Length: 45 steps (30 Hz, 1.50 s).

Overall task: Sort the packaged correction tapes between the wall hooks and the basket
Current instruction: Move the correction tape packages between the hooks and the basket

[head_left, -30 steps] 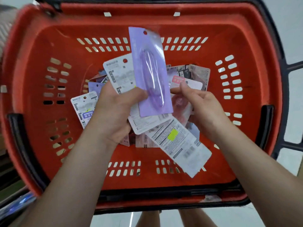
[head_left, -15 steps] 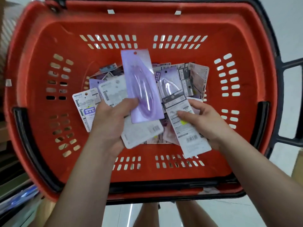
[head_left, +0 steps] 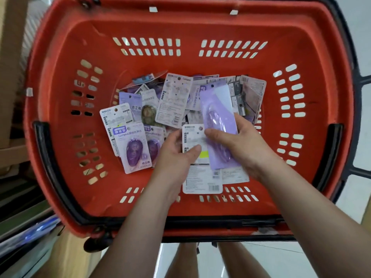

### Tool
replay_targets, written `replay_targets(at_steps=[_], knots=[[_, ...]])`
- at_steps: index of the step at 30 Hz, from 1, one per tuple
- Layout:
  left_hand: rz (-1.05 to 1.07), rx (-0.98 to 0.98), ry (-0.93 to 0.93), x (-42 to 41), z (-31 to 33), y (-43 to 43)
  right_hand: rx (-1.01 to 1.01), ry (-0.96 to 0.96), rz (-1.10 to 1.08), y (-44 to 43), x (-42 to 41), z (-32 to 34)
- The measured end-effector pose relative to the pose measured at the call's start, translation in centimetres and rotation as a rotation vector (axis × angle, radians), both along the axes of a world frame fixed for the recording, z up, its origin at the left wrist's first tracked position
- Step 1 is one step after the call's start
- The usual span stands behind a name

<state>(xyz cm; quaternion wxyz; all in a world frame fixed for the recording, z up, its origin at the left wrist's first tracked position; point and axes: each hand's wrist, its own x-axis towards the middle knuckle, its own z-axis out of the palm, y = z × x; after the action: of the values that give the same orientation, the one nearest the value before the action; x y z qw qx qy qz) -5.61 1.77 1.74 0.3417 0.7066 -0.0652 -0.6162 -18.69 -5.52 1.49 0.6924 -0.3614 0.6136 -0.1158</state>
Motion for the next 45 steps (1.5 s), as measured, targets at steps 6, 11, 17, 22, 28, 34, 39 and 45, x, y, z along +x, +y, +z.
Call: replay_targets(at_steps=[6,11,17,22,28,34,39,45], knots=[[-0.17,0.008,-0.148,1.5,-0.8,0.1,0.045,-0.036,-0.073,0.9,0.3,-1.7],[-0.031,0.059,0.087,1.8,-1.1,-1.4,0.117,-0.13,-0.061,1.0,0.8,-2.2],[-0.247,0.068,-0.035,0.5,-2.0,-2.9,0.162,0.004,-0.081,1.6,-0.1,-3.2],[-0.349,-0.042,-0.631,2.7,-5.4,-5.6,0.066,0.102,-0.139,0.7,0.4,-3.6],[-0.851,0.066,-0.98,3.9,-7.8,-7.9,-0.123,0.171,-0.032,-1.1,-1.1,-2.5],[-0.236,-0.012,-0.385,5.7,-0.3,-5.0,-0.157,0.163,-0.106,-1.6,-1.5,-0.2],[-0.144,0.012,0.047,3.5,6.0,-1.4,-0.194,0.067,-0.1,-1.9,-0.8,4.7],[-0.135,-0.064,-0.006,2.5,10.9,-1.4,-0.138,0.009,-0.043,-1.8,-0.4,9.9]])
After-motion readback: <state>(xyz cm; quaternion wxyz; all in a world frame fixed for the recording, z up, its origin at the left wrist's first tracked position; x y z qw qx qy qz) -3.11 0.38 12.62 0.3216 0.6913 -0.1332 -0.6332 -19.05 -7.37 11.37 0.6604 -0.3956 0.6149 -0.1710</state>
